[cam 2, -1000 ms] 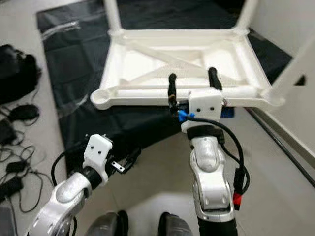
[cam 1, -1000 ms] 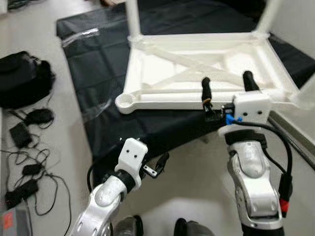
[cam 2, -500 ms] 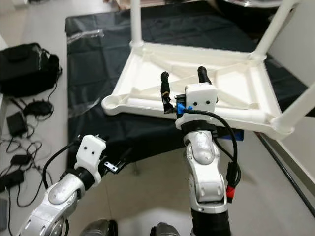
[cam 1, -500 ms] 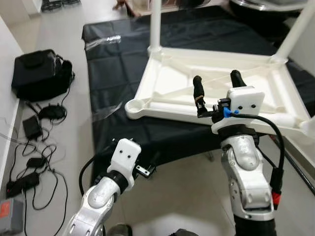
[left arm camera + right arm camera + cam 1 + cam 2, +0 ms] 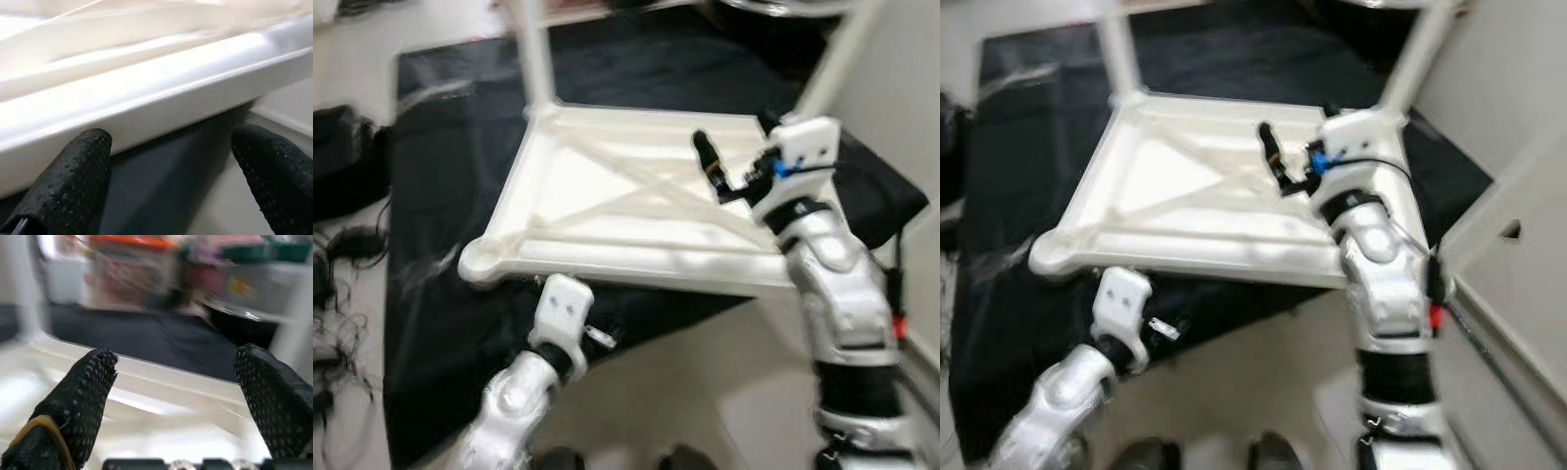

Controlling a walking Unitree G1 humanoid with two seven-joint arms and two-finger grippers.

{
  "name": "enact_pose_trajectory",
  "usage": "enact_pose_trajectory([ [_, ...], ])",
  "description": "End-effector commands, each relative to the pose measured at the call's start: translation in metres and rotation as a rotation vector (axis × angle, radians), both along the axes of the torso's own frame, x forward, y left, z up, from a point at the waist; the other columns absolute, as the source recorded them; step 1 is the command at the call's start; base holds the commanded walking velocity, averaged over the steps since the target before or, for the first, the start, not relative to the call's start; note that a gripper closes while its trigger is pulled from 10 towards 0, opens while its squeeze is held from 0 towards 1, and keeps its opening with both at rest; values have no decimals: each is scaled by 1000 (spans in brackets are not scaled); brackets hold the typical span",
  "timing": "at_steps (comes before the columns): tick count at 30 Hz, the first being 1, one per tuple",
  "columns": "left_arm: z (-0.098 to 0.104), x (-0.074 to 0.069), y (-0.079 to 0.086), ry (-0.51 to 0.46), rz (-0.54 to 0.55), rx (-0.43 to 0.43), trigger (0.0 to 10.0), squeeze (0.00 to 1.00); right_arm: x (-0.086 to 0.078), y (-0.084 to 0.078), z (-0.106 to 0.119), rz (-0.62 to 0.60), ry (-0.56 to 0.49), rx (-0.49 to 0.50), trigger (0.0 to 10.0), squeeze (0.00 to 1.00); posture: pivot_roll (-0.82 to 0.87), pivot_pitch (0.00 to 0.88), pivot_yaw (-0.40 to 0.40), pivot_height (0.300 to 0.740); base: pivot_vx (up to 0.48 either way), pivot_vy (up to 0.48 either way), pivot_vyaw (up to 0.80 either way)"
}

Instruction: Building children table

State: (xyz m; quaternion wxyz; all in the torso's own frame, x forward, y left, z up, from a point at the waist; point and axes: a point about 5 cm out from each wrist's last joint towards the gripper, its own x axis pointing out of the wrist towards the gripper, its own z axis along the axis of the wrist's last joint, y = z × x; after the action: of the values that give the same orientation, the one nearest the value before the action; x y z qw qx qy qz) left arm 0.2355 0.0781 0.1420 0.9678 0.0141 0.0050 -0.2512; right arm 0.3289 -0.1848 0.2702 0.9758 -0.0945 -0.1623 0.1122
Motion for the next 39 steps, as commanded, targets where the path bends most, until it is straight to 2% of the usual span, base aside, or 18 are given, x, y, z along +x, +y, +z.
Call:
enact_pose_trajectory([
  [1, -7, -2, 7, 29, 23, 15, 10000, 0, 1, 15, 2, 74, -5, -7, 10000, 0, 95, 213, -50, 740, 0, 0, 0],
  [3, -6, -2, 6, 24, 21, 14, 10000, 0, 15, 17, 13, 83, -21, -81, 10000, 0, 101, 224, -58, 740, 0, 0, 800],
  [6, -6, -2, 6, 24, 21, 14, 10000, 0, 15, 17, 13, 83, -21, -81, 10000, 0, 101, 224, -58, 740, 0, 0, 800],
  [8, -4, -3, 6, 21, 24, 11, 10000, 0, 23, 23, 24, 109, -41, -117, 10000, 0, 104, 231, -62, 740, 0, 0, 800],
  [16, -3, -5, 6, 19, 31, 6, 10000, 0, 30, 30, 35, 166, -47, -156, 10000, 0, 99, 241, -74, 740, 0, 0, 800],
  [18, -2, -5, 5, 18, 30, 7, 10000, 0, 34, 30, 32, 186, -8, -181, 10000, 0, 99, 245, -77, 740, 0, 0, 800],
  [20, -2, -6, 4, 19, 29, 8, 10000, 0, 43, 29, 25, 241, 98, -245, 10000, 0, 99, 247, -77, 740, 0, 0, 800],
  [21, -2, -6, 4, 20, 30, 8, 10000, 0, 49, 24, 24, 231, 142, -258, 10000, 0, 99, 250, -79, 740, 0, 0, 575],
  [25, -2, -7, 4, 22, 29, 7, 10000, 0, 55, 19, 21, 249, 219, -252, 10000, 0, 99, 250, -78, 740, 0, 0, 258],
  [26, -2, -7, 4, 23, 29, 7, 10000, 0, 58, 16, 20, 268, 276, -234, 10000, 0, 99, 254, -77, 740, 0, 0, 0],
  [27, -2, -7, 4, 23, 29, 7, 10000, 0, 58, 16, 20, 268, 276, -234, 10000, 0, 99, 254, -77, 740, 0, 0, 0],
  [28, -2, -7, 4, 24, 28, 7, 10000, 0, 58, 12, 17, 310, 343, -257, 10000, 0, 99, 255, -77, 740, 0, 0, 0],
  [29, -2, -7, 4, 24, 28, 7, 10000, 0, 58, 12, 17, 310, 343, -257, 10000, 0, 99, 255, -77, 740, 0, 0, 0],
  [31, -2, -8, 4, 27, 29, 7, 10000, 0, 53, -3, 12, 419, 458, -313, 10000, 0, 100, 256, -79, 740, 0, 0, 0],
  [35, -2, -8, 4, 29, 29, 6, 10000, 0, 47, -13, 8, 491, 516, -372, 10000, 0, 100, 257, -76, 740, 0, 0, 0],
  [37, -2, -8, 4, 30, 28, 7, 10000, 0, 39, -23, 3, 552, 567, -432, 10000, 0, 100, 257, -76, 740, 0, 0, 0],
  [39, -2, -8, 4, 30, 28, 7, 10000, 0, 39, -23, 3, 552, 567, -432, 10000, 0, 100, 257, -76, 740, 0, 0, 0],
])
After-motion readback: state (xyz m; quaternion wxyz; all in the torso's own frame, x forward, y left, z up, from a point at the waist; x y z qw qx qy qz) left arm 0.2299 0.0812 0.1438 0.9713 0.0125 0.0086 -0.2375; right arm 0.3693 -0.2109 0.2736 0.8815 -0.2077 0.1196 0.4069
